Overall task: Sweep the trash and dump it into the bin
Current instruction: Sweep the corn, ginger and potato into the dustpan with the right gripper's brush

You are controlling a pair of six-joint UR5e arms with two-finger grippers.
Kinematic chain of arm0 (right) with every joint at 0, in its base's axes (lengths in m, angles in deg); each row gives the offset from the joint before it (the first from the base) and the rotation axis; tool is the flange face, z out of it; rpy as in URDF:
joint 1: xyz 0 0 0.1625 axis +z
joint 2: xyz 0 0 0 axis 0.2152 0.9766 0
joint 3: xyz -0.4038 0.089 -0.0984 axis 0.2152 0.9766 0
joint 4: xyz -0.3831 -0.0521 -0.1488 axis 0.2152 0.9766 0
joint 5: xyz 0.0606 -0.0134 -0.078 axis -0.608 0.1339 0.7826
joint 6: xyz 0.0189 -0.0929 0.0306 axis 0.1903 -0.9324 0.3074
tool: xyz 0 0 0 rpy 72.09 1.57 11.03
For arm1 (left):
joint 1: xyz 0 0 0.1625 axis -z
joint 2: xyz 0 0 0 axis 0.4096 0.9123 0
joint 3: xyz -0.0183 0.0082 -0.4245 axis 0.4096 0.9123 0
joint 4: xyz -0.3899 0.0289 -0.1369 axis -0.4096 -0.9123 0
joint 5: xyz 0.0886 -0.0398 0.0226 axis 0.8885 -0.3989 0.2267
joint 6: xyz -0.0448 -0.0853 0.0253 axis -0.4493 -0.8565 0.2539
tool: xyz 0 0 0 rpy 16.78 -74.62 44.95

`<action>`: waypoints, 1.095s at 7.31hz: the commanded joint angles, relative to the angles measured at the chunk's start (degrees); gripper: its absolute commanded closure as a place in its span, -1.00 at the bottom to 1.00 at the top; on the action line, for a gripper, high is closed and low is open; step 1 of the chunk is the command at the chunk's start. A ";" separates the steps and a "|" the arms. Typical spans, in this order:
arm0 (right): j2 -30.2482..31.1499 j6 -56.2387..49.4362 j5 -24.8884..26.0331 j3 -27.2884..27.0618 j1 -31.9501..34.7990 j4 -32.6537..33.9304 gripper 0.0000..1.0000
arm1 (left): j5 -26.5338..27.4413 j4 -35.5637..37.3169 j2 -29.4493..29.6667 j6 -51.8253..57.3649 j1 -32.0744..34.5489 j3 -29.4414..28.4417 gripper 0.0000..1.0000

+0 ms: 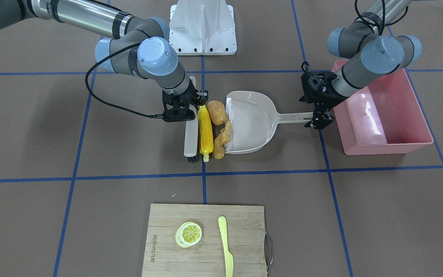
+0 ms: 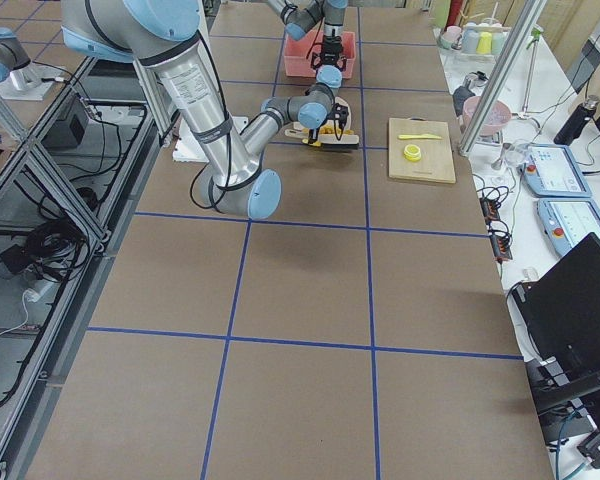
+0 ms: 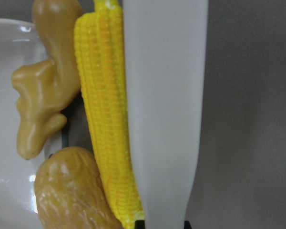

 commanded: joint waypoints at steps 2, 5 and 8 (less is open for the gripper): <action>-0.21 1.96 0.95 0.68 -1.16 -2.17 1.00 | -0.48 0.02 0.00 0.03 0.19 0.08 -0.92; -0.73 3.02 1.12 0.68 -3.00 -3.56 1.00 | -0.48 0.10 0.00 -0.05 0.10 -0.10 -0.91; -0.91 8.37 3.66 0.76 -4.14 -11.02 1.00 | -0.48 1.16 0.09 -0.23 -0.08 -0.71 -0.90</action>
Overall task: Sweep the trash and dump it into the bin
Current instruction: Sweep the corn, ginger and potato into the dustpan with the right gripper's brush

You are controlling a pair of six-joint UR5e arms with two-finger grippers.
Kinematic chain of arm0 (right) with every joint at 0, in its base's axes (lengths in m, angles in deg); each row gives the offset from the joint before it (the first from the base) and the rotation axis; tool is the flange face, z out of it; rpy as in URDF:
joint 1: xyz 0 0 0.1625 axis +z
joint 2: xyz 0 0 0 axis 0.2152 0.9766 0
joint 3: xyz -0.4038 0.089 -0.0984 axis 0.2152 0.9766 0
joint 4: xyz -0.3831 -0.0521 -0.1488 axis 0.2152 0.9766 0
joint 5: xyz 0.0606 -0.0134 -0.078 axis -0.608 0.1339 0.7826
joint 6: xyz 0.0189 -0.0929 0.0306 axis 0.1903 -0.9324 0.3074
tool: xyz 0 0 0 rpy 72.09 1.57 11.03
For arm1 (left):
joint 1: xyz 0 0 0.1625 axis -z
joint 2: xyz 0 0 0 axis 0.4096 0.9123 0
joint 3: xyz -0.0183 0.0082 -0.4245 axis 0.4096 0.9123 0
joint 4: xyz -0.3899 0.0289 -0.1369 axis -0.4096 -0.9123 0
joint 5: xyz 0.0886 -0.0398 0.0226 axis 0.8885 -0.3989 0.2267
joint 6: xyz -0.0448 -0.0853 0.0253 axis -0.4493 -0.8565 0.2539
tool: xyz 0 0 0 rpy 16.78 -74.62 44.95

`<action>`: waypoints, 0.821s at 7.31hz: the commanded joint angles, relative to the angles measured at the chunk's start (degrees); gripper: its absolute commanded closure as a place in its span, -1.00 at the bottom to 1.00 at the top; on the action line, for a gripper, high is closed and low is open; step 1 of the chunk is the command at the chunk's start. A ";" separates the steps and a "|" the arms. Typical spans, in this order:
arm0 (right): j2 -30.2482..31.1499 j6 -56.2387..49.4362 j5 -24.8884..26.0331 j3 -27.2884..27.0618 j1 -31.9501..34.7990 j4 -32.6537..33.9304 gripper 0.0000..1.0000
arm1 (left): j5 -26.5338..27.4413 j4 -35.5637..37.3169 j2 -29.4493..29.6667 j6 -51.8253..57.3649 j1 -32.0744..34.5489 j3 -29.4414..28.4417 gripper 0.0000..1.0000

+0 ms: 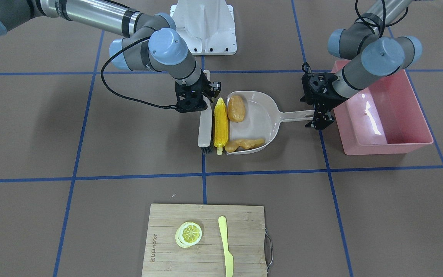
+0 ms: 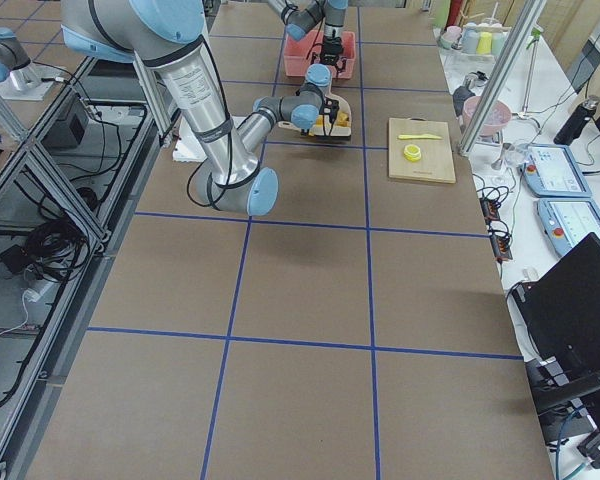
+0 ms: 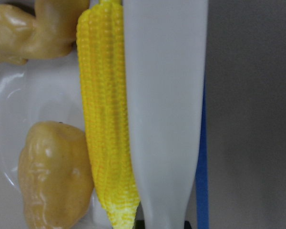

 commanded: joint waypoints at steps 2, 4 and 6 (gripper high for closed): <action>0.02 2.20 2.12 0.24 -1.21 -3.61 1.00 | 0.03 0.58 0.16 -0.53 -0.40 0.05 -0.84; -0.16 2.11 2.57 2.25 -1.47 -4.76 1.00 | 0.03 0.58 0.25 -1.15 -0.57 -0.04 -0.83; 0.19 2.20 2.57 2.26 -2.00 -4.93 1.00 | 0.20 0.58 0.25 -1.07 -0.66 -0.22 -0.83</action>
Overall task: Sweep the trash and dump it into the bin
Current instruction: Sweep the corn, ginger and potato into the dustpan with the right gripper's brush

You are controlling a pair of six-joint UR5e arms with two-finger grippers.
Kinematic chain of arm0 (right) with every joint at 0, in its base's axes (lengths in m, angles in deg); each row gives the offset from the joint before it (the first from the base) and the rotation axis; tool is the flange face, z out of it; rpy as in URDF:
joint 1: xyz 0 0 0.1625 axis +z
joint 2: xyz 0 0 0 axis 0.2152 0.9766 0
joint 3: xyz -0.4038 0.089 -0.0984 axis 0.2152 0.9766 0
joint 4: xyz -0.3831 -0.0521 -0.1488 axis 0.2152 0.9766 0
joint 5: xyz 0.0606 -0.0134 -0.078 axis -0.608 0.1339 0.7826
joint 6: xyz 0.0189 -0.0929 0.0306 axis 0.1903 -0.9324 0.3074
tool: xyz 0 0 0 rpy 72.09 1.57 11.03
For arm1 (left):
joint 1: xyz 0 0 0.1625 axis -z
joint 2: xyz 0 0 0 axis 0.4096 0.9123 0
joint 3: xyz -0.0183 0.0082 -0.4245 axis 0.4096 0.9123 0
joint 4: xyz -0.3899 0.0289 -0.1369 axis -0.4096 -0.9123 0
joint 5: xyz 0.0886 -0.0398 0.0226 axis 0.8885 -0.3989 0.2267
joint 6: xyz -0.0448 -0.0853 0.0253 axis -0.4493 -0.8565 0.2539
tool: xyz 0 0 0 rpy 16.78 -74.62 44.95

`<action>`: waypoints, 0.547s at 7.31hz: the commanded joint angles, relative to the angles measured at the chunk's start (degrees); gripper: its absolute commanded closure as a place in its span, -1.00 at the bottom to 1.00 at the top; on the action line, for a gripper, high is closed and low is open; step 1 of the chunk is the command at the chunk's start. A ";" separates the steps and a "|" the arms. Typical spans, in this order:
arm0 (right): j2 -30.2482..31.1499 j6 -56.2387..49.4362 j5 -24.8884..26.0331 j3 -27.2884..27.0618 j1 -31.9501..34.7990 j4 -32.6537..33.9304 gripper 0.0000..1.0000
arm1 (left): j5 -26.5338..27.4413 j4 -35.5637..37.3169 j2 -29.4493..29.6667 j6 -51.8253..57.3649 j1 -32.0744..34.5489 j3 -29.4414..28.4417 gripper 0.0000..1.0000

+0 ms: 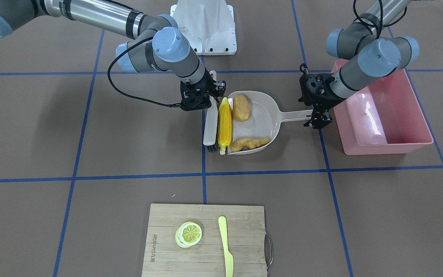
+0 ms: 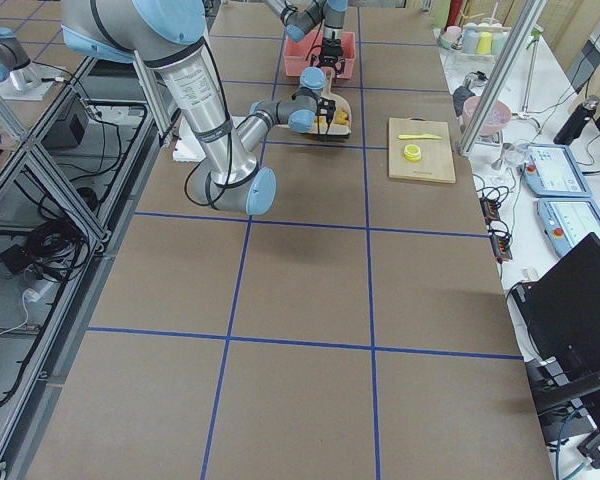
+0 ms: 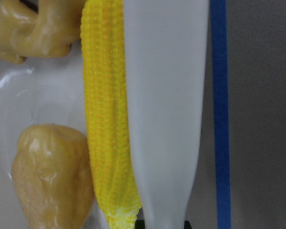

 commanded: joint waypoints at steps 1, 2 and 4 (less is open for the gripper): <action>0.06 0.32 0.22 0.14 -0.49 -0.62 1.00 | 0.13 0.00 0.07 -0.05 -0.05 -0.24 -0.82; -0.03 2.50 1.70 0.31 -0.93 -3.41 1.00 | 0.22 0.00 0.33 -0.05 -0.05 -0.33 -0.79; -0.12 5.58 3.63 0.32 -2.07 -9.12 1.00 | 0.22 0.00 0.59 -1.01 -0.40 -0.86 -0.79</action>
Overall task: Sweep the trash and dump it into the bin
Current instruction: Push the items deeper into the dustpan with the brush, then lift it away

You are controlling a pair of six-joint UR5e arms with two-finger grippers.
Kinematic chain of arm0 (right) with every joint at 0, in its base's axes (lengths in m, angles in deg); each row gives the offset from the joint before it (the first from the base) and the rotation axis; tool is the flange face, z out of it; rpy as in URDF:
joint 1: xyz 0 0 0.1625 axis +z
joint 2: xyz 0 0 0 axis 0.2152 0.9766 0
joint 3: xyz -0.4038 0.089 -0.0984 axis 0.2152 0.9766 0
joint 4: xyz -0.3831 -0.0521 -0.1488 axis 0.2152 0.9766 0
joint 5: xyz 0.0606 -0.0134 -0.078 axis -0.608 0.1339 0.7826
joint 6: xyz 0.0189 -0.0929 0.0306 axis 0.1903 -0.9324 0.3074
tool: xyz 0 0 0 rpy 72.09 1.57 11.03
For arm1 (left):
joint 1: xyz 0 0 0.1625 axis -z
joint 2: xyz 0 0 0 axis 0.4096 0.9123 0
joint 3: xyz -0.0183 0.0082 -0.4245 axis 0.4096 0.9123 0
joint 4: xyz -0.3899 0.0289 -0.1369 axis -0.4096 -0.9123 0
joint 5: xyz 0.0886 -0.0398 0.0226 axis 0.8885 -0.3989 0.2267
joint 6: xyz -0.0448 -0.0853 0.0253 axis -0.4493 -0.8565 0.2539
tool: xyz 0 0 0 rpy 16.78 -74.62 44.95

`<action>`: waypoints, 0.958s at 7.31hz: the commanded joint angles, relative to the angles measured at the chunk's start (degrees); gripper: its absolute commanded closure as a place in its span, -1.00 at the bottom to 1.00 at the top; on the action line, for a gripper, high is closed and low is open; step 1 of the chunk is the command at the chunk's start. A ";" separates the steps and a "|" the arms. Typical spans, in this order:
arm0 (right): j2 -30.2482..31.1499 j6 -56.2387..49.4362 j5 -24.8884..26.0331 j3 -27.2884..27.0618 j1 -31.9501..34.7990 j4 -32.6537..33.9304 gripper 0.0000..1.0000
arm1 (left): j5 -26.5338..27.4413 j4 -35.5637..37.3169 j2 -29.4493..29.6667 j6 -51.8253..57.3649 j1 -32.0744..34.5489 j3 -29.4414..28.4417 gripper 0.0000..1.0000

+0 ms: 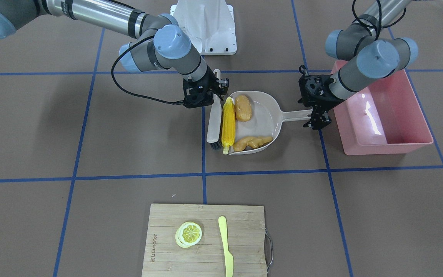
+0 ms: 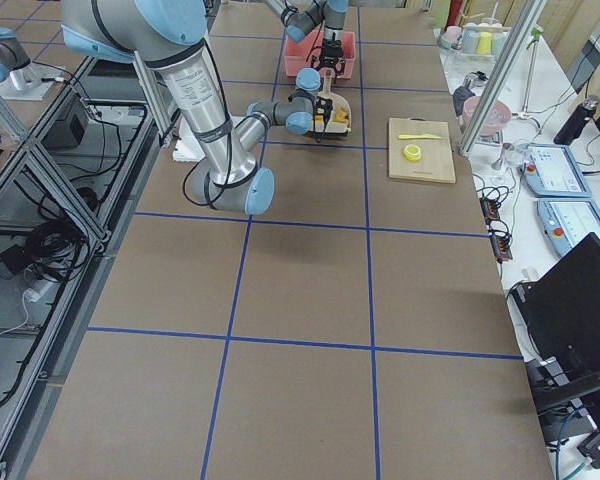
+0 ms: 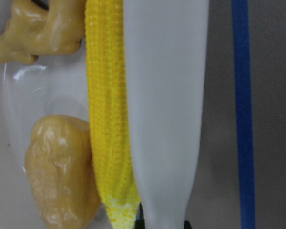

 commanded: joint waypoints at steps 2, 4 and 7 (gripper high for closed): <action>-0.08 4.42 4.46 0.17 -2.25 -7.18 1.00 | 0.14 0.00 0.16 -0.79 -0.22 -0.49 -0.78; -0.08 6.61 5.08 0.17 -2.26 -10.16 1.00 | 0.14 0.00 0.16 -0.79 -0.22 -0.49 -0.78; 0.45 6.62 5.17 0.09 -3.48 -8.25 1.00 | 0.23 -0.09 0.16 -0.79 -0.22 -0.49 -0.50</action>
